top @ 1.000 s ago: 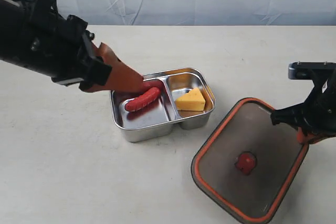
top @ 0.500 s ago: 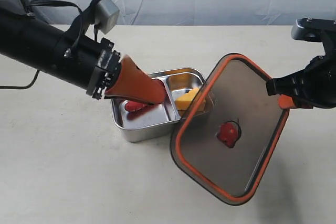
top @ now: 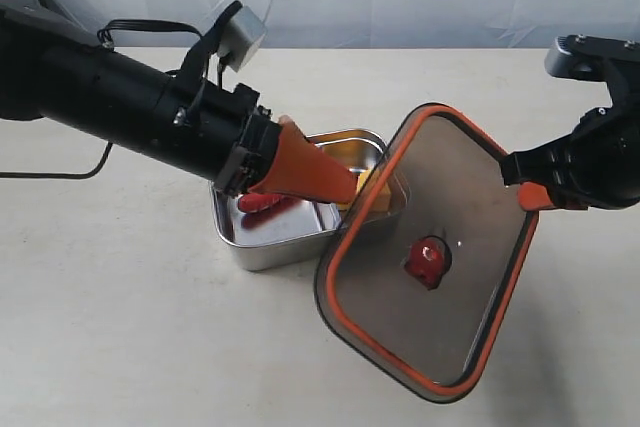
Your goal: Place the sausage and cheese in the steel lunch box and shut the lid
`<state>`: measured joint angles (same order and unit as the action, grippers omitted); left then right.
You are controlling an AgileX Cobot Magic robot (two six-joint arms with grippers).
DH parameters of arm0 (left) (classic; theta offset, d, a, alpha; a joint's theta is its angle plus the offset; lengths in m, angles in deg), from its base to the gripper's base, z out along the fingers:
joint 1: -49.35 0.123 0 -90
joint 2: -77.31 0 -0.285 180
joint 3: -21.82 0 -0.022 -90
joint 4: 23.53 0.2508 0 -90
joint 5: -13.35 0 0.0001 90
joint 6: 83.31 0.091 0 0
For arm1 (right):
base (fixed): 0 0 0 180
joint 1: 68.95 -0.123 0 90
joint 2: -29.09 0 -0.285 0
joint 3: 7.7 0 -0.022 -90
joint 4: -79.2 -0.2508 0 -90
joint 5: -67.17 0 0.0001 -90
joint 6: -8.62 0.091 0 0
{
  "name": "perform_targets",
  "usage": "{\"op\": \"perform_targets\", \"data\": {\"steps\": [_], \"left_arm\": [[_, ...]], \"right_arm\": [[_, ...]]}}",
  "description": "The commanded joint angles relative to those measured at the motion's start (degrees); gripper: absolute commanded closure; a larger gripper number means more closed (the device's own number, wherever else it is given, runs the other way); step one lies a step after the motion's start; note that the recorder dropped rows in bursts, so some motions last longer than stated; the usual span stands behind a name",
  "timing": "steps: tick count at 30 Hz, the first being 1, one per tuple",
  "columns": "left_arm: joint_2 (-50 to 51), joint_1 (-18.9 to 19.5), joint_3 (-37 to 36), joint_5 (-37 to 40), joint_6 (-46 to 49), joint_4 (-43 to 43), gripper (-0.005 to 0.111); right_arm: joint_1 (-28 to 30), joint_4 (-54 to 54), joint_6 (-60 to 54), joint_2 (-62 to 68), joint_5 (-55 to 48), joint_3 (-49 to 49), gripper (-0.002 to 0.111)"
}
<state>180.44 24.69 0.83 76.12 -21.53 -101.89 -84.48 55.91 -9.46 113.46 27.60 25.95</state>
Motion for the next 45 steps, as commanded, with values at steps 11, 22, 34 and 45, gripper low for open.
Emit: {"op": "perform_targets", "data": {"steps": [11,22,34,45], "left_arm": [[0.85,-4.23,1.88,-1.96,-0.21,-0.47,0.063],[2.87,-6.37,2.11,-6.43,-4.20,2.34,0.101],[2.65,-6.37,9.09,-4.91,-3.24,7.53,0.107],[-0.15,-6.37,15.37,-17.94,-15.32,33.04,0.107]], "right_arm": [[0.10,-6.61,-6.02,-0.45,-0.70,-0.16,0.108],[0.10,-7.32,-7.01,-2.63,-0.81,-0.16,0.108],[0.10,-5.47,-7.86,-5.09,-0.20,-0.16,0.057],[0.10,7.52,3.58,-15.83,4.25,-0.16,0.063]]}}
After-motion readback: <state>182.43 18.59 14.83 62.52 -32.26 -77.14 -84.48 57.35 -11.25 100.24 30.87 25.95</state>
